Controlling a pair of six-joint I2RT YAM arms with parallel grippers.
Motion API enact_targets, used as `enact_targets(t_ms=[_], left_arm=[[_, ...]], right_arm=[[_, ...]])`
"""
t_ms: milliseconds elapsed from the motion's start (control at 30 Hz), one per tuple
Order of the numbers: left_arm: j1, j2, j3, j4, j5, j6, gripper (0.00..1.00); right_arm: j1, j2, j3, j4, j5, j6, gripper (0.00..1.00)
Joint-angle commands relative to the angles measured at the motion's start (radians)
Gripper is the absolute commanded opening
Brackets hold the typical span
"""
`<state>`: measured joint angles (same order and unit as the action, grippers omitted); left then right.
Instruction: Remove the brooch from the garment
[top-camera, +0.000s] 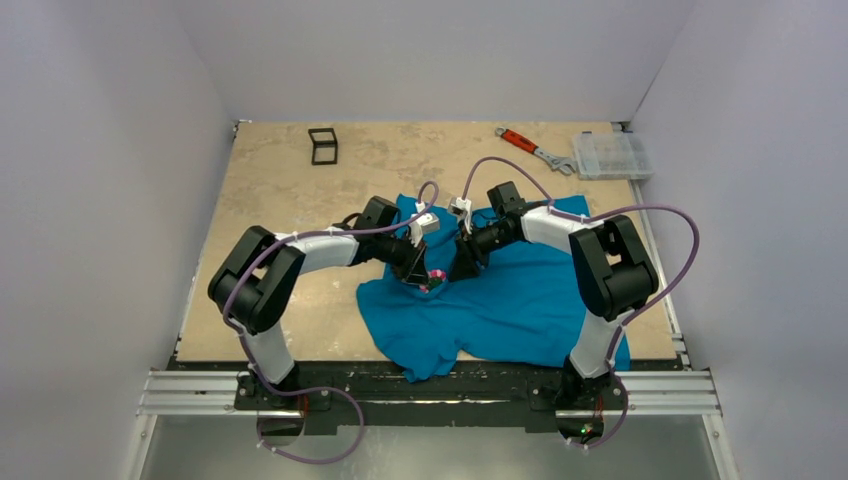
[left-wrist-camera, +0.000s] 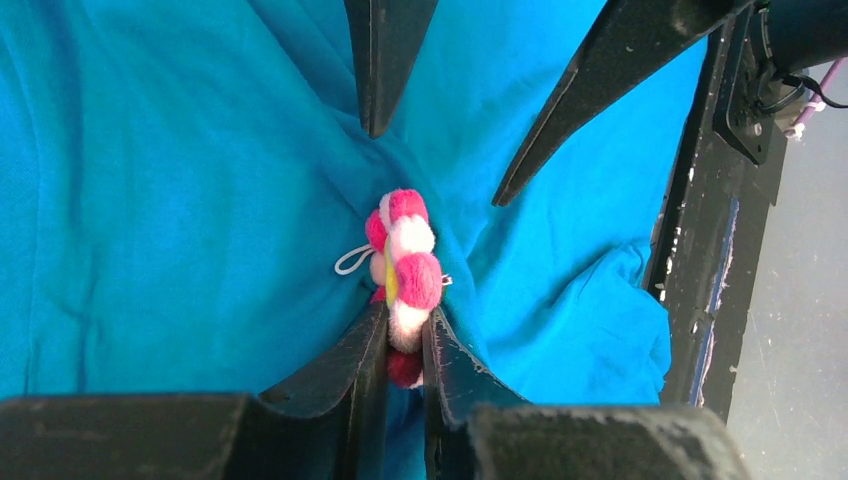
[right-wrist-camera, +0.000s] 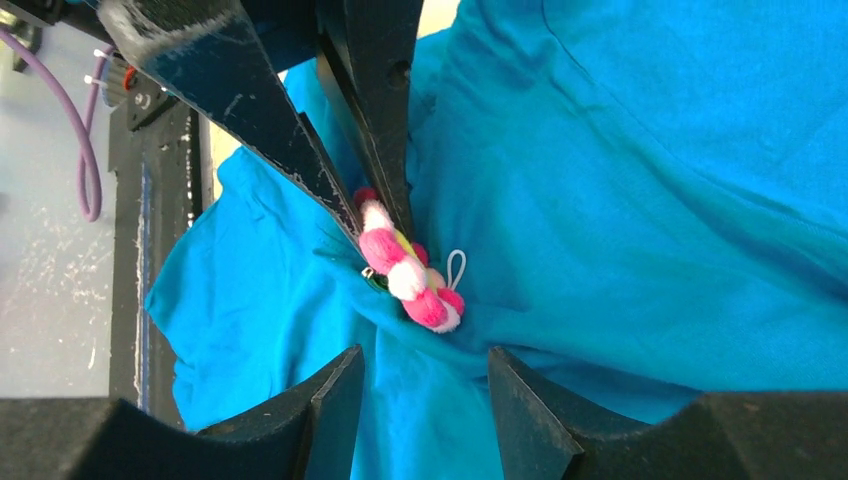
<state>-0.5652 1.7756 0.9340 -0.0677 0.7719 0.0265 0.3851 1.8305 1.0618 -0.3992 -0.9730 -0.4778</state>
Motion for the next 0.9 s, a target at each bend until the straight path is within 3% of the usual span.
enact_targets(t_ms=[0,300,667,867], left_arm=[[0.006,0.025,0.006,0.023,0.038,0.007,0.0],[0.025,-0.032,0.04,-0.038,0.019,0.038,0.0],[0.027,-0.05,0.203,-0.319,0.014,0.166,0.0],[0.028,-0.062,0.207,-0.327,0.02,0.209,0.0]], right_arm=[[0.001,0.0,0.029,0.038,-0.067,0.037,0.53],[0.003,0.005,0.03,0.054,-0.069,0.058,0.54],[0.009,-0.043,0.048,0.085,-0.104,0.105,0.56],[0.03,-0.048,0.053,0.143,-0.127,0.156,0.51]])
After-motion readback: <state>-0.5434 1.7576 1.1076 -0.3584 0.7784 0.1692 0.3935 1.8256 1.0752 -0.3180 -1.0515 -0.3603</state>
